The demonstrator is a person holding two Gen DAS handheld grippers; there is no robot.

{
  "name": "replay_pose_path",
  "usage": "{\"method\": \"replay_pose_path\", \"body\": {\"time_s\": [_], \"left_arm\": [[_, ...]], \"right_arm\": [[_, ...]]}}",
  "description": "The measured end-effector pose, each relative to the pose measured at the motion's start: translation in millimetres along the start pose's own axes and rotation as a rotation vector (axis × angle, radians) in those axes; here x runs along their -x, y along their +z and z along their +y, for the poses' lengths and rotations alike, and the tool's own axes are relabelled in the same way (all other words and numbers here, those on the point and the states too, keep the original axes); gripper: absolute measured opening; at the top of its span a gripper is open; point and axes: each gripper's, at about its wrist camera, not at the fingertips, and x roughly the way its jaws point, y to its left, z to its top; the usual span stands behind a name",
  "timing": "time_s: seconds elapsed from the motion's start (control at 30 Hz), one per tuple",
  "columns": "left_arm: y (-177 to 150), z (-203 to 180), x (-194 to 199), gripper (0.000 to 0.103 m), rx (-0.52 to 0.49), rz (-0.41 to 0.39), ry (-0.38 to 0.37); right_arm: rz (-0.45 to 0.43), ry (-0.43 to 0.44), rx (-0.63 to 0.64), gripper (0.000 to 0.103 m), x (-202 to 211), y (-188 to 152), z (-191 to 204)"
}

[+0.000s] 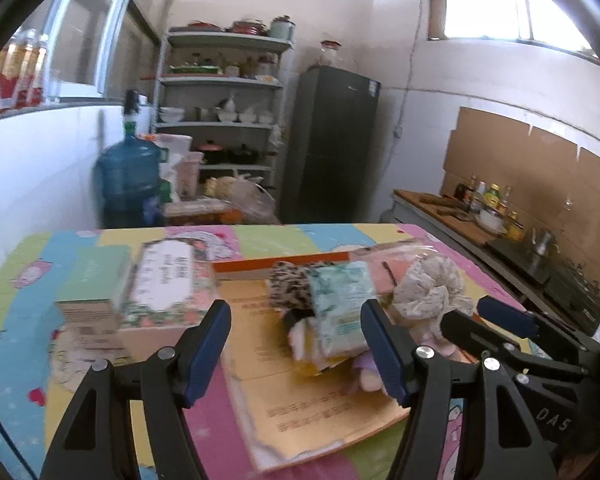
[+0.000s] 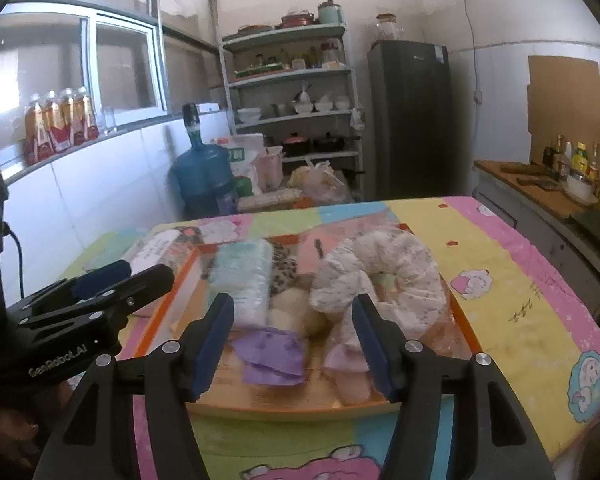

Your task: Organize soft objects

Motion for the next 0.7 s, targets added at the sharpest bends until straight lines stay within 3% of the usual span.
{"method": "replay_pose_path", "body": {"time_s": [0.17,0.4,0.47,0.7], "left_arm": [[-2,18,30,0.067,0.022,-0.046,0.076],[-8,42,63,0.067,0.027,-0.057,0.122],[-11,48,71,0.067,0.029,-0.063,0.135],[-20,63,104,0.067,0.018,-0.085,0.241]], "right_arm": [[-0.045,-0.033,0.003,0.067,14,0,25],[-0.079,-0.064,-0.003,0.067,30,-4,60],[-0.082,-0.068,0.004,0.072,33,-6,70],[-0.136,-0.086,0.02,0.073,53,-17,109]]}}
